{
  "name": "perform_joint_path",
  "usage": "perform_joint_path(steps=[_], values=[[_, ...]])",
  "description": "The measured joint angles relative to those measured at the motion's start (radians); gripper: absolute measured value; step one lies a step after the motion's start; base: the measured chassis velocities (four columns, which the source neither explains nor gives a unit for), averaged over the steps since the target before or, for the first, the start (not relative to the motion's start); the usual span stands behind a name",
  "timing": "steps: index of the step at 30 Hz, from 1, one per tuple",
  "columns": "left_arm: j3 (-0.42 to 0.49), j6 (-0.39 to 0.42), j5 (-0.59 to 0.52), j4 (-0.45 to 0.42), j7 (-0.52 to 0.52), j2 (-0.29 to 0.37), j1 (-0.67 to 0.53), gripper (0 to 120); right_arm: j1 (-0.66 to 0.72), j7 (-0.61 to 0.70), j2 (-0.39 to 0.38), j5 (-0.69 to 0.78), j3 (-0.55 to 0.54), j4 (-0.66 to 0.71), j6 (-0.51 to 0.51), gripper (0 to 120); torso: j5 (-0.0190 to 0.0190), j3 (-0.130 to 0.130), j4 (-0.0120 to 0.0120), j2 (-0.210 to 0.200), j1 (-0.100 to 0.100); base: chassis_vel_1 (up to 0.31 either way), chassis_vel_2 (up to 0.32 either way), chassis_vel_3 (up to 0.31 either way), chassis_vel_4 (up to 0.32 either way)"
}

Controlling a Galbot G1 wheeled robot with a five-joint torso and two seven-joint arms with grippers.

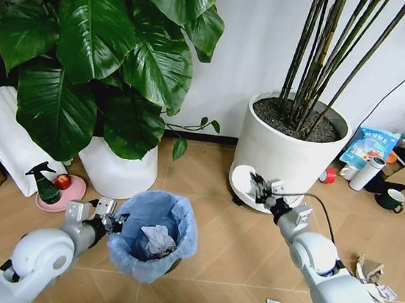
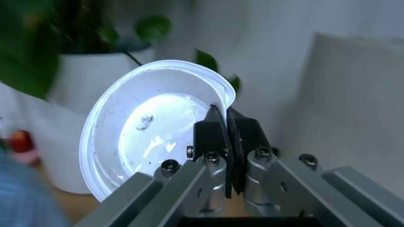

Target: Pick up the trash bin and place the garbage on the floor into it.

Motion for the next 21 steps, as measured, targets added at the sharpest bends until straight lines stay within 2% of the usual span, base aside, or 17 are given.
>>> perform_joint_path(steps=[7, 8, 11, 16, 21], values=[[0.036, 0.011, -0.011, 0.020, 0.000, -0.005, -0.051, 0, 0.080, 0.029, -0.064, 0.055, -0.160, 0.138, -0.031, 0, -0.0002, 0.000, -0.0001, 0.000, 0.000, 0.000, 0.000, 0.000, 0.000], [0.036, 0.011, -0.011, 0.020, 0.000, -0.005, -0.051, 0, 0.080, 0.029, -0.064, 0.055, -0.160, 0.138, -0.031, 0, -0.0002, 0.000, -0.0001, 0.000, 0.000, 0.000, 0.000, 0.000, 0.000], [0.039, 0.013, -0.012, 0.023, 0.001, -0.005, -0.052, 0, 0.132, 0.042, -0.070, 0.079, -0.258, 0.176, -0.047, 0, -0.0001, 0.000, 0.0001, 0.000, 0.000, 0.000, 0.000, 0.000, 0.000], [0.040, 0.014, -0.012, 0.024, 0.001, -0.007, -0.060, 0, 0.159, 0.053, -0.064, 0.082, -0.358, 0.200, -0.054, 0, -0.0001, 0.000, 0.0001, 0.000, 0.000, 0.000, 0.000, 0.000, 0.000], [0.041, 0.014, -0.012, 0.023, 0.000, -0.010, -0.058, 0, 0.165, 0.059, -0.052, 0.071, -0.421, 0.198, -0.059, 0, -0.0001, 0.000, 0.0000, 0.000, 0.000, 0.000, 0.000, 0.000, 0.000]])
